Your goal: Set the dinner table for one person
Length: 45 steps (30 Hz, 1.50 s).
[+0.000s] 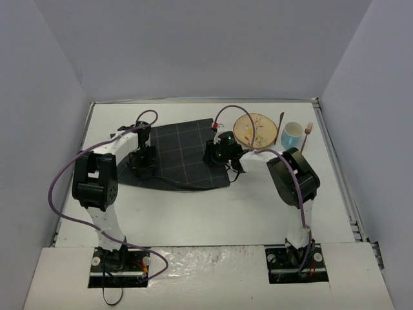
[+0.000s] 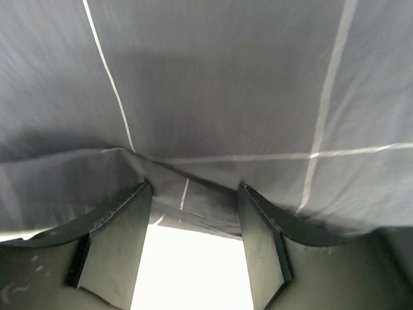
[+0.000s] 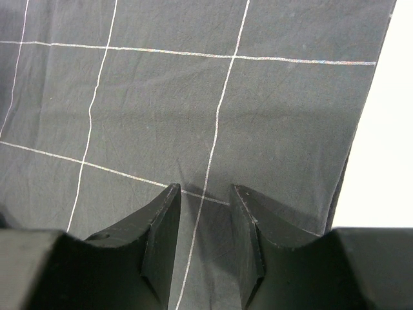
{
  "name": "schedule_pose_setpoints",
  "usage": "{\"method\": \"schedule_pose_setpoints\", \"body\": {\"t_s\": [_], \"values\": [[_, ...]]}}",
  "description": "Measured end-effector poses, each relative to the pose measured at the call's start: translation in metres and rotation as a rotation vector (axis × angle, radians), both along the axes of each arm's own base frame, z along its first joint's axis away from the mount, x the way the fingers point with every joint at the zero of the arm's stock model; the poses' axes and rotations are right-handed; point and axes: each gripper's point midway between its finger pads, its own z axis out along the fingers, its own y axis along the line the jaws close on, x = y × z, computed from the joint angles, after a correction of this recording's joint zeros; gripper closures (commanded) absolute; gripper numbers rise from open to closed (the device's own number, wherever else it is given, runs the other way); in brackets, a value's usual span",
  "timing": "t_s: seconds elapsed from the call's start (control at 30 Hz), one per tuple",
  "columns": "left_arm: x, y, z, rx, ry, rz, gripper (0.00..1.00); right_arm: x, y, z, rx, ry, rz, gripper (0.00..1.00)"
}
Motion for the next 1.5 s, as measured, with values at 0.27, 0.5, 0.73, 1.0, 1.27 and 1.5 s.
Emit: {"method": "schedule_pose_setpoints", "body": {"t_s": [0.27, 0.5, 0.73, 1.0, 1.27, 1.5], "values": [[-0.051, 0.001, 0.000, -0.029, 0.056, 0.035, 0.49, -0.001, -0.001, 0.000, 0.003, -0.005, -0.001, 0.67], [-0.079, 0.002, 0.043, -0.066, -0.066, 0.103, 0.49, -0.005, -0.004, 0.001, -0.003, 0.001, -0.002, 0.67], [-0.121, 0.001, 0.061, -0.126, -0.152, 0.201, 0.44, -0.010, -0.009, 0.004, -0.019, 0.008, -0.005, 0.64], [-0.079, 0.008, 0.083, -0.076, -0.279, 0.236, 0.15, -0.013, -0.010, 0.022, -0.024, -0.017, 0.011, 0.54], [0.034, 0.012, 0.070, -0.027, -0.385, 0.253, 0.03, -0.013, -0.019, 0.037, -0.088, -0.059, 0.003, 0.39], [0.074, 0.033, 0.010, 0.009, -0.310, 0.287, 0.03, -0.015, -0.027, 0.033, -0.136, -0.053, -0.008, 0.37]]}}
